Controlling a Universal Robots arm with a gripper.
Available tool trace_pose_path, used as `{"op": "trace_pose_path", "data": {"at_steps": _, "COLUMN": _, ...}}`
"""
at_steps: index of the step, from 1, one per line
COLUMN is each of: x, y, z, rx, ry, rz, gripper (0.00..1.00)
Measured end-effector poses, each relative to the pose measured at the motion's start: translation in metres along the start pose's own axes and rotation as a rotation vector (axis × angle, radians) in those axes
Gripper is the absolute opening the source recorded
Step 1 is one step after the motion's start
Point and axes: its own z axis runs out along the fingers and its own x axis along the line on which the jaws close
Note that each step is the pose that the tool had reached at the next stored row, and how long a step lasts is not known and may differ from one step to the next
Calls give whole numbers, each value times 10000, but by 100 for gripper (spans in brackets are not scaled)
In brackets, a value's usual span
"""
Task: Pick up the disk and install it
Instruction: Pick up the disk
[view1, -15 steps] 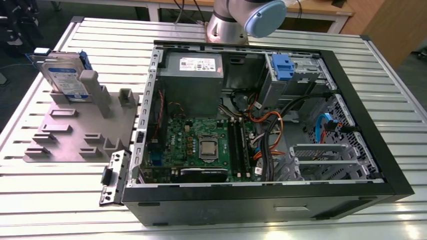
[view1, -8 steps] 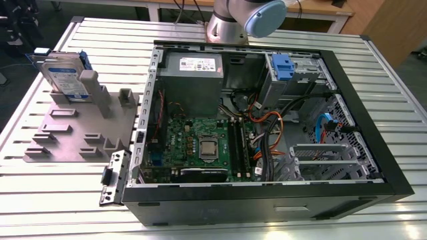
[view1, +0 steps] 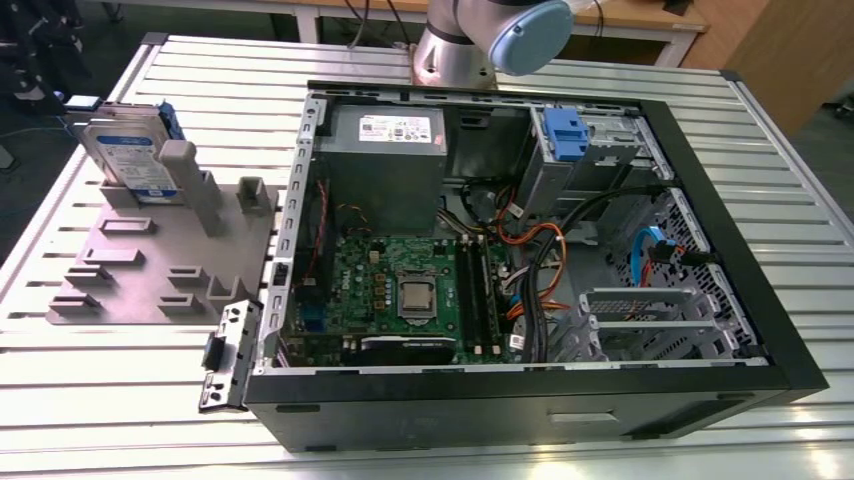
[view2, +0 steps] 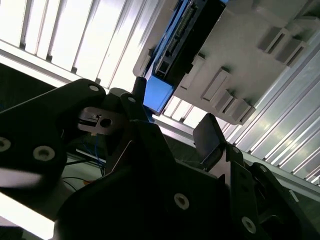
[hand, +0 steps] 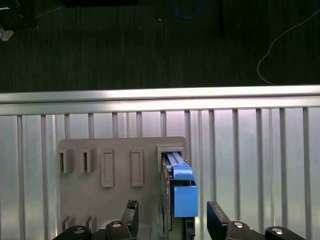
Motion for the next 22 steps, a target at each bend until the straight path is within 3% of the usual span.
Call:
{"op": "trace_pose_path", "data": {"at_steps": 8, "x": 2, "y": -7, "z": 139, "rx": -82, "ry": 4, "rz": 38, "gripper": 65}}
{"op": "trace_pose_path", "data": {"at_steps": 18, "x": 0, "y": -7, "z": 156, "rx": -85, "ry": 3, "rz": 38, "gripper": 65}}
{"op": "trace_pose_path", "data": {"at_steps": 22, "x": -67, "y": -3, "z": 192, "rx": -115, "ry": 6, "rz": 47, "gripper": 65}}
